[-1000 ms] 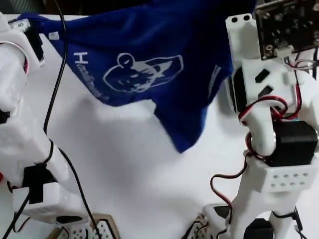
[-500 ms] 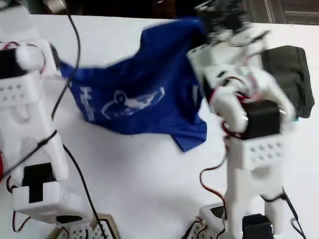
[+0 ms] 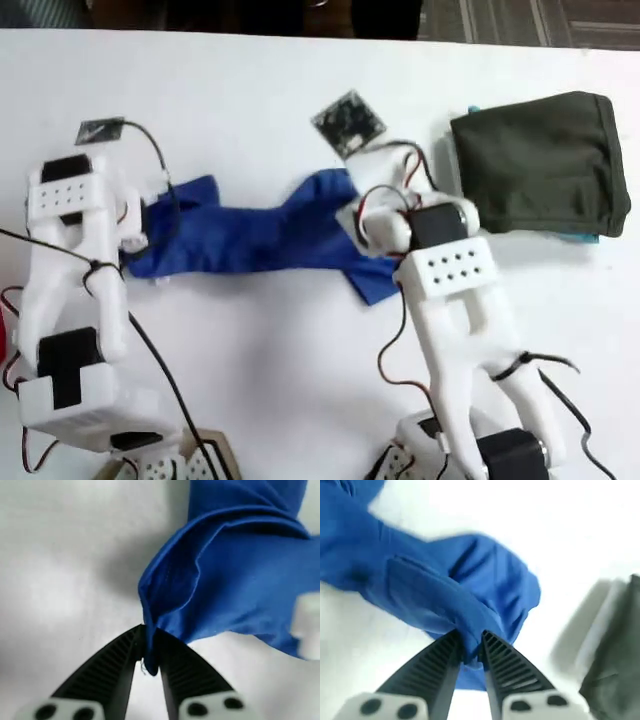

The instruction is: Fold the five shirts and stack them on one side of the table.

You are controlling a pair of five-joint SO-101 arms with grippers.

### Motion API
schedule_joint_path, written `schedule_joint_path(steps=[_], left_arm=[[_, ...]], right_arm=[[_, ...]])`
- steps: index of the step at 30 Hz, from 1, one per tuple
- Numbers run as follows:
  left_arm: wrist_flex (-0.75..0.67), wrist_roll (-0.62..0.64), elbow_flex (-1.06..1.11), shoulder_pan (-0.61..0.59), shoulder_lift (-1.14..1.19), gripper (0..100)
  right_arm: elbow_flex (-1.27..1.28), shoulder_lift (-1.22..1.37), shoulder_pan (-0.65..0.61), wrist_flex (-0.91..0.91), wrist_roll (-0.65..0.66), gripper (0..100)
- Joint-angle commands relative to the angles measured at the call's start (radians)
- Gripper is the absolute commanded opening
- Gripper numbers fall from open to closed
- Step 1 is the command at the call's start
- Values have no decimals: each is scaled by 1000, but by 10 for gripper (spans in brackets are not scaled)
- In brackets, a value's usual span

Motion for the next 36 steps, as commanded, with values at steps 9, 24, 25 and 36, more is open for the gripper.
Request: schedule_joint_path(steps=[9, 24, 25, 36], left_arm=[[118, -5, -183, -81, -17, 203], [3, -899, -2, -127, -9, 203], [-17, -913, 30, -121, -12, 203], [-146, -895, 104, -69, -8, 203]], right_arm=[[262, -423, 1, -18, 29, 18], [338, -486, 122, -18, 21, 18], [338, -486, 120, -18, 21, 18], [338, -483, 120, -18, 21, 18]])
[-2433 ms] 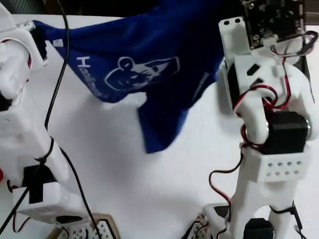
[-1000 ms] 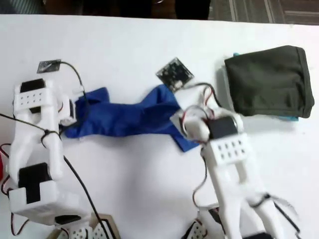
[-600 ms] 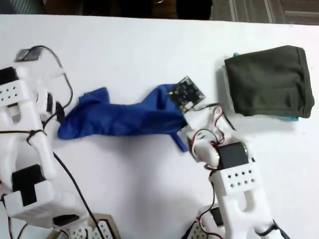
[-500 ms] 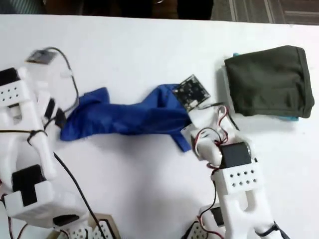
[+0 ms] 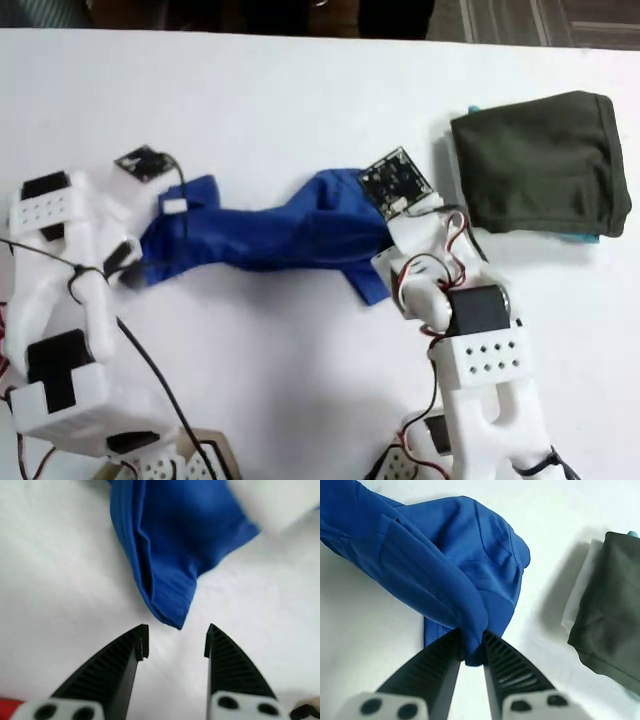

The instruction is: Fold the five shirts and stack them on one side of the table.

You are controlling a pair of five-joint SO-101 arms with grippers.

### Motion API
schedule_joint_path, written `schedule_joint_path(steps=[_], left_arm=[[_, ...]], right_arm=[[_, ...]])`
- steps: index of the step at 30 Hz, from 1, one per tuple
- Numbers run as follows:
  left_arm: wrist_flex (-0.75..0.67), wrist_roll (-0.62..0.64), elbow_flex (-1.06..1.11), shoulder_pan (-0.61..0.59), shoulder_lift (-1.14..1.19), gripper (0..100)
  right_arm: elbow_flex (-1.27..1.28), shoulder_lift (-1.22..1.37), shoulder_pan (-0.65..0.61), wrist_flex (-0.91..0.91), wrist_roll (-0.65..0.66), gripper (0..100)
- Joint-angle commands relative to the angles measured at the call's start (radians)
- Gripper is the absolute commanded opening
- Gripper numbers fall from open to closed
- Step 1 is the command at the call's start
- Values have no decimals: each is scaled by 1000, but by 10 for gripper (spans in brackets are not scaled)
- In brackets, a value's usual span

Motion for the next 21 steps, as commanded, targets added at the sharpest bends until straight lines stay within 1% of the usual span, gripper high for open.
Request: schedule_joint_path(steps=[1, 3, 8, 10, 12, 14, 16, 21], left_arm=[[-143, 49, 39, 15, -8, 203], [-222, 161, 76, 17, -8, 203], [-238, 399, 154, 60, -9, 203], [-250, 479, 159, 55, -9, 203], [-292, 537, 160, 26, -14, 203], [-351, 568, 159, -15, -15, 203], [-400, 562, 159, -55, -9, 203], [-422, 522, 162, -107, -8, 203]], right_arm=[[-3, -36, 10, -15, 0, 18], [-3, -38, 12, -15, 0, 18], [-3, -38, 12, -15, 0, 18], [-3, -38, 12, -15, 0, 18], [-3, -38, 12, -15, 0, 18], [-3, -38, 12, -15, 0, 18], [-3, -38, 12, -13, 0, 18], [-3, -38, 12, -1, 0, 18]])
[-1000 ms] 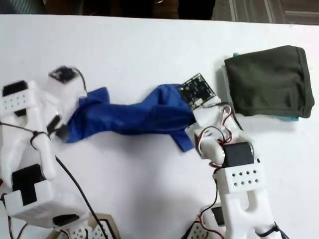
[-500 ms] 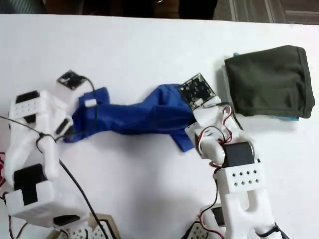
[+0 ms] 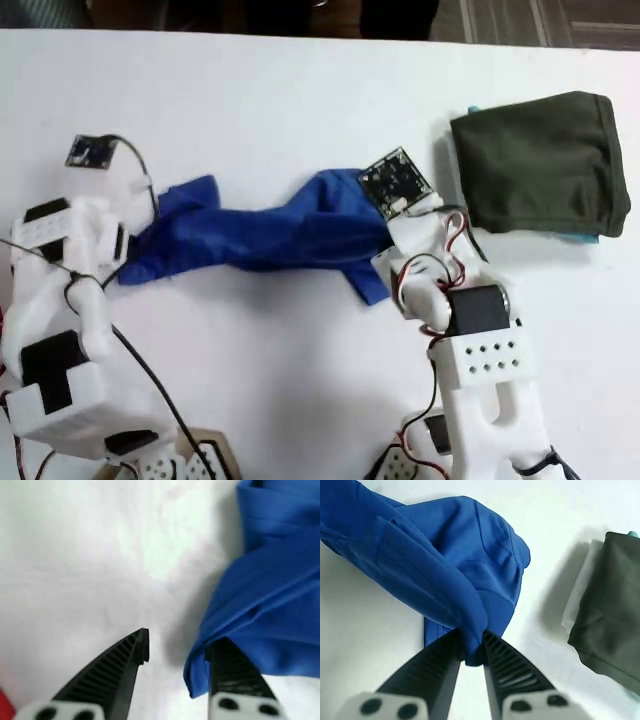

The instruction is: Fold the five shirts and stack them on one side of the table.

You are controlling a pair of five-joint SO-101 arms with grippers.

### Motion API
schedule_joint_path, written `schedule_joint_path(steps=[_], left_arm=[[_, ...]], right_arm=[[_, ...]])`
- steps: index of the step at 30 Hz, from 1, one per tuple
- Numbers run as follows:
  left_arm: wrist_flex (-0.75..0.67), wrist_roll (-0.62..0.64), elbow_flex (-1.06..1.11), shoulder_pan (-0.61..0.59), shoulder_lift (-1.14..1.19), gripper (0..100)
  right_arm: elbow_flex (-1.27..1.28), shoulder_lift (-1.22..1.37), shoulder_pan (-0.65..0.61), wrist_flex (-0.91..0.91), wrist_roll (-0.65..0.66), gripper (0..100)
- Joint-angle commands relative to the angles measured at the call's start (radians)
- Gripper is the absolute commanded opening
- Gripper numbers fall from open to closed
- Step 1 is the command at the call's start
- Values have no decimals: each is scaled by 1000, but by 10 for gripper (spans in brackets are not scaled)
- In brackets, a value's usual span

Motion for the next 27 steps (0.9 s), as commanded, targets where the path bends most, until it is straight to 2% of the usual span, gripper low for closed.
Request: schedule_joint_path(steps=[1, 10, 12, 19, 22, 27], left_arm=[[-20, -12, -1, -29, -8, 203], [-8, -12, -5, -61, -18, 203], [75, -6, -36, -57, -28, 203], [499, 75, -191, 5, -118, 203], [575, 77, -189, 43, -133, 203], [571, 98, -186, 91, -132, 203]], right_arm=[[-3, -38, 12, -1, 0, 18], [-3, -39, 12, -1, 0, 18], [-3, -39, 12, -1, 0, 18], [-3, -38, 12, -1, 0, 18], [-3, -38, 12, -1, 0, 18], [-3, -33, 12, -1, 0, 18]])
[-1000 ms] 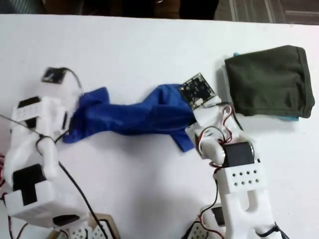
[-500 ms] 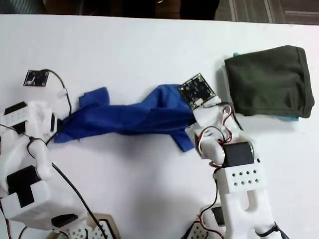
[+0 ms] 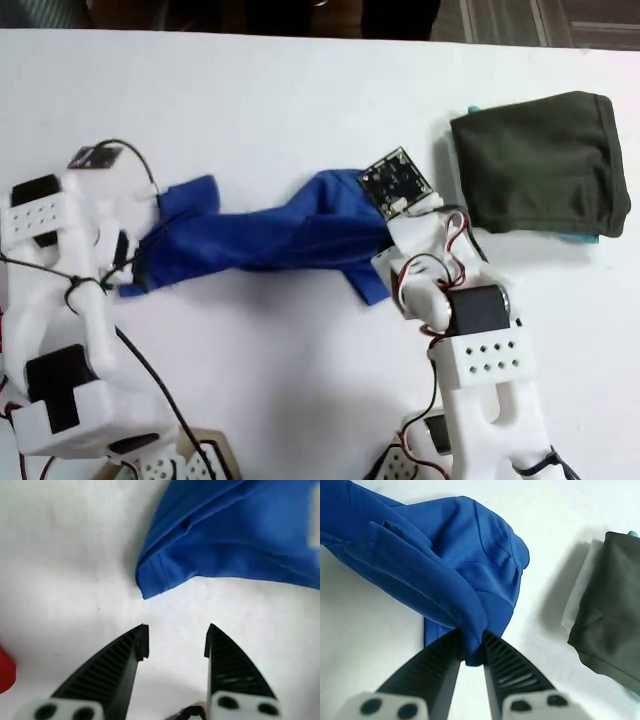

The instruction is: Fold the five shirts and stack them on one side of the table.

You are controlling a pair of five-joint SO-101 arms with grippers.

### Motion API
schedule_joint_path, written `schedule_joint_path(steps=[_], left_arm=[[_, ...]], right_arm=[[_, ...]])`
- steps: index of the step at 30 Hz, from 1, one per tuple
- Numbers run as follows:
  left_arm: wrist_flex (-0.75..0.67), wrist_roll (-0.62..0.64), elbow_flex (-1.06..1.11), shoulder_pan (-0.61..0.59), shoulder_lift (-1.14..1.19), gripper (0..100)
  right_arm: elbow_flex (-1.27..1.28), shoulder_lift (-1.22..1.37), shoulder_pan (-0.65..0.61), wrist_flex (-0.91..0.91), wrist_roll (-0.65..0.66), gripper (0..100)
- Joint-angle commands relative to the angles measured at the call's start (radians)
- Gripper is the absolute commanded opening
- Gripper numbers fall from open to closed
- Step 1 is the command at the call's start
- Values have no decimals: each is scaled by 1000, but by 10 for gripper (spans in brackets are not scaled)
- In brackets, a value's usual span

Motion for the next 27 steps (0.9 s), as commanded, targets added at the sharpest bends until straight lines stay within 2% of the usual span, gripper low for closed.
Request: schedule_joint_path(steps=[1, 8, 13, 21, 24, 27], left_arm=[[-21, 28, -19, 37, -48, 203], [-347, 58, 228, 35, -48, 203], [-506, 60, 314, 28, -46, 203], [-621, 60, 354, -25, -44, 203], [-612, 63, 355, -25, -44, 203], [-560, 124, 343, -25, -51, 203]], right_arm=[[-3, -33, 12, -1, 0, 18], [-3, -38, 12, -1, 0, 18], [-3, -38, 12, -1, 0, 18], [-3, -38, 12, -1, 0, 18], [-3, -38, 12, -1, 0, 18], [-3, -38, 12, -1, 0, 18]])
